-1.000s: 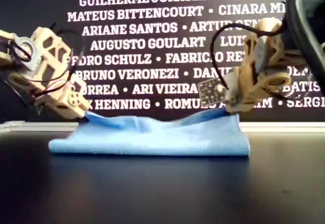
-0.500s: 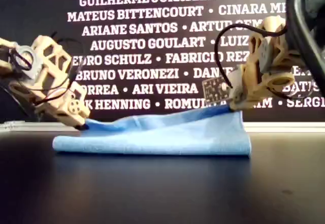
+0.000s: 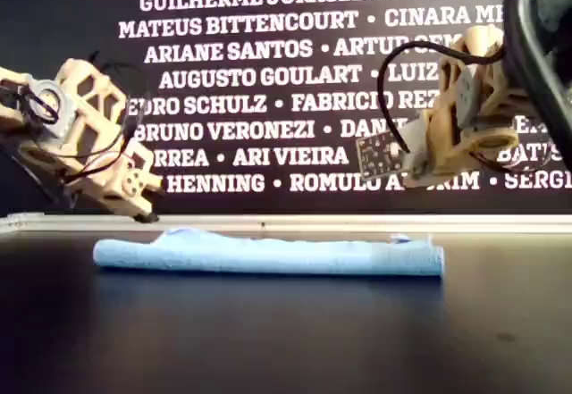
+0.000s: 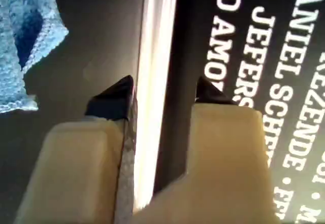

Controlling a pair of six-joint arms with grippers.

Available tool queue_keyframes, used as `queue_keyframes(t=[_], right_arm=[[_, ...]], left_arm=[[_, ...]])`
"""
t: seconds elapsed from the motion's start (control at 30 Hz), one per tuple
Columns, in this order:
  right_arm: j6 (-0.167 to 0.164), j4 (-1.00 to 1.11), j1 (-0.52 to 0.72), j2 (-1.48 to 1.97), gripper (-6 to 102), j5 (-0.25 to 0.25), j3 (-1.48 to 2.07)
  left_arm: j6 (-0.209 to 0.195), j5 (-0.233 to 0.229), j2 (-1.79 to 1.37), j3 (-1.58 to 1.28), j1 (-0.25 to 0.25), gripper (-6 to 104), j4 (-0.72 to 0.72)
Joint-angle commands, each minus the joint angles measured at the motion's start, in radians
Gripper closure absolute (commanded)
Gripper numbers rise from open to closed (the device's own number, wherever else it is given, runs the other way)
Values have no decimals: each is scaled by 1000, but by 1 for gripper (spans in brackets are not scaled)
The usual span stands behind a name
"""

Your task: Fold a cloth

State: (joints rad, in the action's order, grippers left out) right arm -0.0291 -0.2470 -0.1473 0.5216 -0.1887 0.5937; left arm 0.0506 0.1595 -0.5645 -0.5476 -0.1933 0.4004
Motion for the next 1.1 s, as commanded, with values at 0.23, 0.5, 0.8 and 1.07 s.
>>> queue_keyframes(t=[0.23,0.5,0.8,1.07], right_arm=[[-5,18,20,137,47,-25,-55],[3,-97,46,790,47,-9,407],[-2,-110,61,1841,48,8,1230],[-2,-115,64,2395,48,144,1666]], left_arm=[[6,-6,-103,55,28,38,81],[-12,-8,-508,57,49,38,612],[-95,-107,-1104,28,49,38,1203],[-117,-89,-1856,-594,83,38,1161]])
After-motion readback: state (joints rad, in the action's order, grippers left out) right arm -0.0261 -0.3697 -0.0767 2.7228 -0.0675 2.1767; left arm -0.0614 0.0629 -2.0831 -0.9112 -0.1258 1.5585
